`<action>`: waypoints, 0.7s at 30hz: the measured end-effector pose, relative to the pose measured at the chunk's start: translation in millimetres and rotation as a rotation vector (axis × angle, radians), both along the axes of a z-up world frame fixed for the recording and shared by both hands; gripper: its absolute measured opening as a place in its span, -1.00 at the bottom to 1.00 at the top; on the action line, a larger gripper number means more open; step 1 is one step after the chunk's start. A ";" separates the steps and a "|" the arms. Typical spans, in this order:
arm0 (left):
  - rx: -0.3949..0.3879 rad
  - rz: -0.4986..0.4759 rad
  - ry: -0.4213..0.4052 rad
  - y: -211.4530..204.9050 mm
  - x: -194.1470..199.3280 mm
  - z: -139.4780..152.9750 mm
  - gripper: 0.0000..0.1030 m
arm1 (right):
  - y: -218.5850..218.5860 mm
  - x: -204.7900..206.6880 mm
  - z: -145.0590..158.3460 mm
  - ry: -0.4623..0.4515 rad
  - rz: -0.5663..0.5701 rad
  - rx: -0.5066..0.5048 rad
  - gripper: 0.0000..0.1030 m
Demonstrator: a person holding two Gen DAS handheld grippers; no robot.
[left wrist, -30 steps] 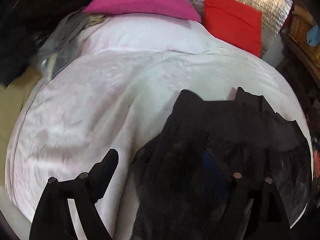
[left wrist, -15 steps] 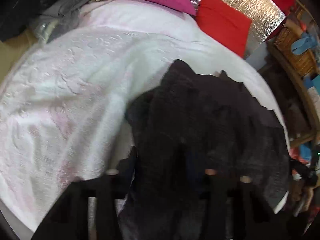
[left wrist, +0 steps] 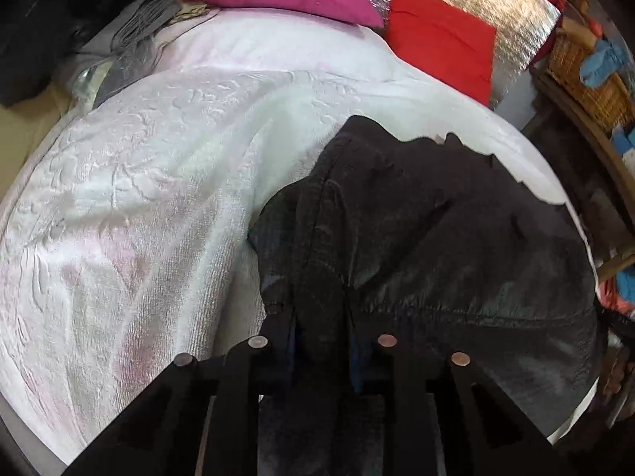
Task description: Fold large clothes
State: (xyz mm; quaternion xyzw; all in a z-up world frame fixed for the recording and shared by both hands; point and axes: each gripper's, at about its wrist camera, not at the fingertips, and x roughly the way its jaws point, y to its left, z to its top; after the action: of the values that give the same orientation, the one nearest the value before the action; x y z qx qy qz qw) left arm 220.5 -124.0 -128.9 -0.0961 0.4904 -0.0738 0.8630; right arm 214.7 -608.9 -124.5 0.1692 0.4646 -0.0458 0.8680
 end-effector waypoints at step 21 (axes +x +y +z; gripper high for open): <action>0.363 -0.009 -0.195 -38.2 -17.6 35.2 0.00 | 12.5 28.2 22.0 -0.099 -0.026 0.050 0.53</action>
State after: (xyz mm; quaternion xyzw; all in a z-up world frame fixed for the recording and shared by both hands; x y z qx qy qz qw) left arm 202.9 -162.2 -93.7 0.0707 0.4104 0.0031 0.9091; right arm 242.9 -596.4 -102.5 0.1990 0.4200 -0.0370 0.8847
